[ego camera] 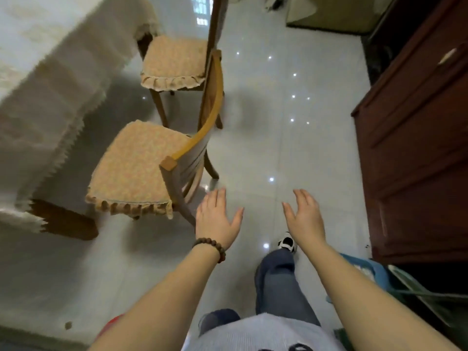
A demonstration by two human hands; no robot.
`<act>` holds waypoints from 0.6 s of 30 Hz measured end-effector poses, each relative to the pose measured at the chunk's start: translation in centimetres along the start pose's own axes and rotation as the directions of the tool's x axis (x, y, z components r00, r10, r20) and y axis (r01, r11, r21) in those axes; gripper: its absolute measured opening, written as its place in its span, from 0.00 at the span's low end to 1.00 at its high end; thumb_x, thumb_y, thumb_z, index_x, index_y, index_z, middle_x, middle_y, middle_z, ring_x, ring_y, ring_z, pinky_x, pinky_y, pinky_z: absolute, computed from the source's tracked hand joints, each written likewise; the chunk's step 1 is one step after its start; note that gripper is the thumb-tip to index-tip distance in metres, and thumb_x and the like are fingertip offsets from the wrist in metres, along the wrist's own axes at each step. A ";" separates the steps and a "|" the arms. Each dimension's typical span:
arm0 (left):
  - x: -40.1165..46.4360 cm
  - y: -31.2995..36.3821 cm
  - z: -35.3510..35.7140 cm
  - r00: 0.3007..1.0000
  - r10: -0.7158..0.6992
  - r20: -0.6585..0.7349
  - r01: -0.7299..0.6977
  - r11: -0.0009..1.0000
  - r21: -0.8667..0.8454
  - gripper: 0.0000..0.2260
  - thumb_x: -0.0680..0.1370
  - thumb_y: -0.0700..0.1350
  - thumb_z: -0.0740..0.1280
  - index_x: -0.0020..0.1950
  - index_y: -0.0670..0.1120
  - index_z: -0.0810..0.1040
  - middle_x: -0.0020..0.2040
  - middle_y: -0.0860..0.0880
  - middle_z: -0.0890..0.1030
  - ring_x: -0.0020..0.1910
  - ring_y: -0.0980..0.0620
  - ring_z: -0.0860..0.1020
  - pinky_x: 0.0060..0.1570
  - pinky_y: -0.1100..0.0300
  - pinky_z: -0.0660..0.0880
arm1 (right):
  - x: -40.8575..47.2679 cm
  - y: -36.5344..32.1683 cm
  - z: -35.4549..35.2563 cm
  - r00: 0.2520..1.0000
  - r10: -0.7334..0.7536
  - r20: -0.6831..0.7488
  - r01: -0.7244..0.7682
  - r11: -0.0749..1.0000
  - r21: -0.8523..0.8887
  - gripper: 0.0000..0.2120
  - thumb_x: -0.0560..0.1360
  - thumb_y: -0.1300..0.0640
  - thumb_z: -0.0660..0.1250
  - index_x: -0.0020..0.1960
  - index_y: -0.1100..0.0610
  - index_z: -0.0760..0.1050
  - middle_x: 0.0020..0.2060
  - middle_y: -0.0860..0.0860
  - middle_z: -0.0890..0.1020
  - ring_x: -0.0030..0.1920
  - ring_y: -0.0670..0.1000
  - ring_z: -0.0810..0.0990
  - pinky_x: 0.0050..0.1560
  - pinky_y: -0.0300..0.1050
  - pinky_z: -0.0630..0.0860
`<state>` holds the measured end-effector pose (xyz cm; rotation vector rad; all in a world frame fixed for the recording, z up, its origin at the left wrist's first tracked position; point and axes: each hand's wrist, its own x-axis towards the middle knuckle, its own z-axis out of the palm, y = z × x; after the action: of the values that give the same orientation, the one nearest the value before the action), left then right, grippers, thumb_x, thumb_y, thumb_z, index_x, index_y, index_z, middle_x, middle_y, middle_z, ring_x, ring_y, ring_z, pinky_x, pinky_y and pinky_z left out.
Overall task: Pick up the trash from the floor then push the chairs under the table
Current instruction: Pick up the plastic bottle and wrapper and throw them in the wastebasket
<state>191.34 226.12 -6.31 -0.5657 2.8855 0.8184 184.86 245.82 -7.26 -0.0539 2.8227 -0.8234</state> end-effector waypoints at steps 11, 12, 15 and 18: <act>21.3 18.8 6.7 0.992 0.116 0.041 -0.119 0.988 0.097 0.32 0.79 0.61 0.56 0.77 0.47 0.54 0.77 0.47 0.58 0.76 0.48 0.54 0.74 0.51 0.52 | 21.5 10.6 -10.7 0.985 0.123 -0.121 -0.110 0.988 0.111 0.25 0.79 0.49 0.58 0.73 0.59 0.62 0.73 0.57 0.63 0.72 0.55 0.61 0.72 0.49 0.60; 23.4 20.6 6.9 0.993 0.118 0.029 -0.120 0.987 0.109 0.31 0.79 0.61 0.56 0.77 0.47 0.54 0.77 0.46 0.59 0.76 0.48 0.55 0.74 0.51 0.52 | 23.8 11.3 -12.0 0.985 0.122 -0.120 -0.109 0.988 0.111 0.25 0.79 0.49 0.58 0.72 0.59 0.63 0.73 0.57 0.63 0.72 0.55 0.61 0.71 0.49 0.60; 29.2 25.5 7.3 0.995 0.098 -0.012 -0.096 0.989 0.109 0.31 0.79 0.60 0.57 0.77 0.47 0.55 0.76 0.46 0.60 0.75 0.47 0.56 0.74 0.51 0.54 | 30.4 12.9 -15.7 0.990 0.087 -0.113 -0.078 0.993 0.083 0.24 0.79 0.50 0.59 0.72 0.60 0.64 0.72 0.57 0.64 0.72 0.55 0.61 0.70 0.49 0.61; 34.4 29.2 7.4 0.996 0.075 -0.040 -0.071 0.993 0.090 0.31 0.78 0.60 0.57 0.77 0.47 0.55 0.76 0.46 0.60 0.75 0.47 0.56 0.73 0.50 0.55 | 37.0 13.6 -18.6 0.991 0.054 -0.119 -0.047 0.997 0.060 0.24 0.79 0.49 0.59 0.71 0.60 0.65 0.72 0.57 0.65 0.72 0.56 0.62 0.70 0.49 0.61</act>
<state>148.41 241.82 -4.65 -0.4775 2.9802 0.6914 145.16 263.79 -5.95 0.0779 2.8968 -0.9253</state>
